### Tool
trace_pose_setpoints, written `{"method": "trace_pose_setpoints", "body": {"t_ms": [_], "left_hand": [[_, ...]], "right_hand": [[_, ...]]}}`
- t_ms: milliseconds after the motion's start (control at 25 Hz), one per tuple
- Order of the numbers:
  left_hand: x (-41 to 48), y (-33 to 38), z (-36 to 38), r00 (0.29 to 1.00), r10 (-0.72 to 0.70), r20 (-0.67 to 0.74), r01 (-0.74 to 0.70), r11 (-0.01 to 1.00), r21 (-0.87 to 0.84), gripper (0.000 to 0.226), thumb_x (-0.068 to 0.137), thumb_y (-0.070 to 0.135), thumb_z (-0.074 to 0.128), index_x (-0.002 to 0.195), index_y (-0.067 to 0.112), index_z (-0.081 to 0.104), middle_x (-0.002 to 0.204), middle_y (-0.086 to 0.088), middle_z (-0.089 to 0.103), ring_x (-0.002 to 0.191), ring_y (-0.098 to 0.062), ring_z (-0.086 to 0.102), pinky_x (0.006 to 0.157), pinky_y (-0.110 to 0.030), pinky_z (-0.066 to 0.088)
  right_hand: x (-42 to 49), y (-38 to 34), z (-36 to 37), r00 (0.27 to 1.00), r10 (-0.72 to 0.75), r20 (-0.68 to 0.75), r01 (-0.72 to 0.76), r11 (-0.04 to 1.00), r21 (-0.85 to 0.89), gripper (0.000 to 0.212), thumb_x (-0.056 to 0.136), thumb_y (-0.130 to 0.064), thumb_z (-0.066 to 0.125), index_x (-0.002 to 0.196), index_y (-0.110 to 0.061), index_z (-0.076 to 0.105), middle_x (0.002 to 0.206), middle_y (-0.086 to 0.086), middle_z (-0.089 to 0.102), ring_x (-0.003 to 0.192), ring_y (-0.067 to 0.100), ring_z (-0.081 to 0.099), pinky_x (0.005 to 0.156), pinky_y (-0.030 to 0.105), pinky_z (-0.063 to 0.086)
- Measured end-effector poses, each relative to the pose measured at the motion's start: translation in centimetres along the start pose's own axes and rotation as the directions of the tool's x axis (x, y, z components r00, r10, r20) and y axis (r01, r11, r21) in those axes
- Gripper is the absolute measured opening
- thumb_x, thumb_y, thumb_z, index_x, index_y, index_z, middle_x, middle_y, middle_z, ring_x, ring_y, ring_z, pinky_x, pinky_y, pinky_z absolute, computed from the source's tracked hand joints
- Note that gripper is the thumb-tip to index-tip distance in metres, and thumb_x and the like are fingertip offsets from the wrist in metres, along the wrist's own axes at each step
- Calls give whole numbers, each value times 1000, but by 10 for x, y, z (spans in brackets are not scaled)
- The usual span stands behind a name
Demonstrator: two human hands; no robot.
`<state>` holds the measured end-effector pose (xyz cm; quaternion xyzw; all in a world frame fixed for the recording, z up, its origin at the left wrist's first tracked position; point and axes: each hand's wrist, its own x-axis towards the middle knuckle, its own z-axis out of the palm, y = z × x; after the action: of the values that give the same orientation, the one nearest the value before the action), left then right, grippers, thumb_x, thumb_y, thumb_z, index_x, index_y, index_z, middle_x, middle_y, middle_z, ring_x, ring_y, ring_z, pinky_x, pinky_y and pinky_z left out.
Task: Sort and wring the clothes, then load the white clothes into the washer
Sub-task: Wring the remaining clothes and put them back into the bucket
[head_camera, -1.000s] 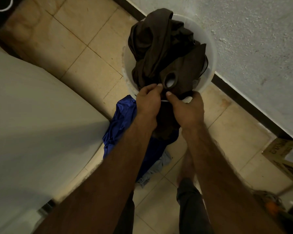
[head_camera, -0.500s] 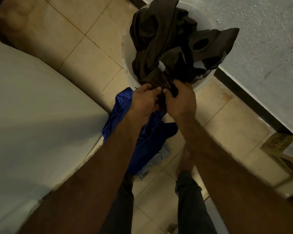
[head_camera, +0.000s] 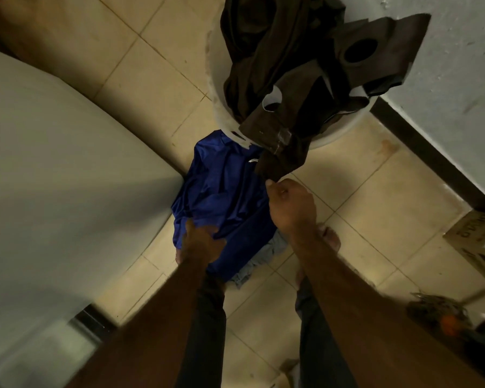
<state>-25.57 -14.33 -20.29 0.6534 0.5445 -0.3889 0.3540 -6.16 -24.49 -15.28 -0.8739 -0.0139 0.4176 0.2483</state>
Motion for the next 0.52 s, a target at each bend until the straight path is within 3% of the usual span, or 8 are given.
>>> {"method": "trace_pose_setpoints", "body": {"t_ms": [80, 160, 240, 320, 360, 440, 480, 520], "left_hand": [[19, -23, 19, 998, 56, 32, -62, 975, 216, 53, 85, 43, 71, 136, 34, 57, 167, -4, -12, 147, -37, 26, 113, -52, 38], [34, -20, 30, 984, 166, 63, -177, 936, 306, 56, 88, 40, 68, 141, 32, 52, 163, -4, -27, 146, -42, 29, 112, -50, 39], [39, -6, 34, 976, 201, 86, -219, 902, 373, 53, 91, 37, 65, 142, 28, 51, 163, -4, -29, 143, -43, 31, 109, -48, 43], [48, 8, 33, 971, 219, 93, -238, 906, 350, 48, 92, 36, 64, 136, 17, 53, 167, -5, -11, 138, -42, 36, 104, -50, 46], [52, 11, 30, 974, 209, 85, -225, 922, 314, 45, 92, 35, 64, 129, 11, 54, 165, -9, 11, 133, -42, 42, 101, -51, 47], [56, 16, 29, 973, 230, -24, -222, 958, 183, 30, 93, 31, 64, 107, 5, 59, 129, -17, 54, 113, -39, 56, 88, -46, 52], [52, 16, 29, 969, 224, -105, -220, 974, 51, 19, 93, 26, 63, 89, 8, 60, 103, -18, 63, 97, -37, 62, 75, -40, 52], [43, 18, 26, 965, 197, -171, -215, 972, -92, 24, 93, 19, 62, 71, 12, 56, 79, -15, 62, 79, -33, 62, 62, -33, 47]], "right_hand": [[7, 9, 13, 992, -8, 122, 8, 1000, -5, 33, 96, -51, 56, 89, -21, 66, 88, 1, 71, 87, 23, 65, 74, 31, 47], [14, 22, 26, 982, -20, 187, 24, 1000, -20, 30, 94, -52, 59, 88, -23, 67, 88, 0, 72, 88, 23, 67, 79, 35, 53], [13, 31, 37, 969, -21, 245, 38, 997, -66, 29, 94, -51, 60, 91, -23, 68, 88, -1, 71, 89, 22, 66, 80, 34, 53], [11, 35, 46, 950, -7, 312, 39, 995, -94, 27, 94, -50, 60, 92, -23, 66, 89, -2, 69, 91, 21, 66, 81, 34, 53], [10, 36, 50, 940, 4, 340, 36, 993, -111, 26, 94, -50, 60, 91, -24, 65, 91, -1, 69, 92, 22, 65, 83, 35, 54], [12, 42, 56, 936, 34, 351, 11, 992, -125, 24, 93, -50, 62, 90, -26, 62, 97, 2, 70, 95, 24, 65, 88, 38, 55], [10, 43, 56, 937, 54, 344, -8, 991, -134, 21, 92, -48, 63, 93, -27, 61, 102, 4, 70, 98, 26, 65, 91, 41, 55], [8, 47, 57, 937, 60, 343, -10, 990, -144, 21, 92, -44, 64, 103, -26, 62, 111, 6, 69, 105, 28, 64, 95, 42, 54]]}}
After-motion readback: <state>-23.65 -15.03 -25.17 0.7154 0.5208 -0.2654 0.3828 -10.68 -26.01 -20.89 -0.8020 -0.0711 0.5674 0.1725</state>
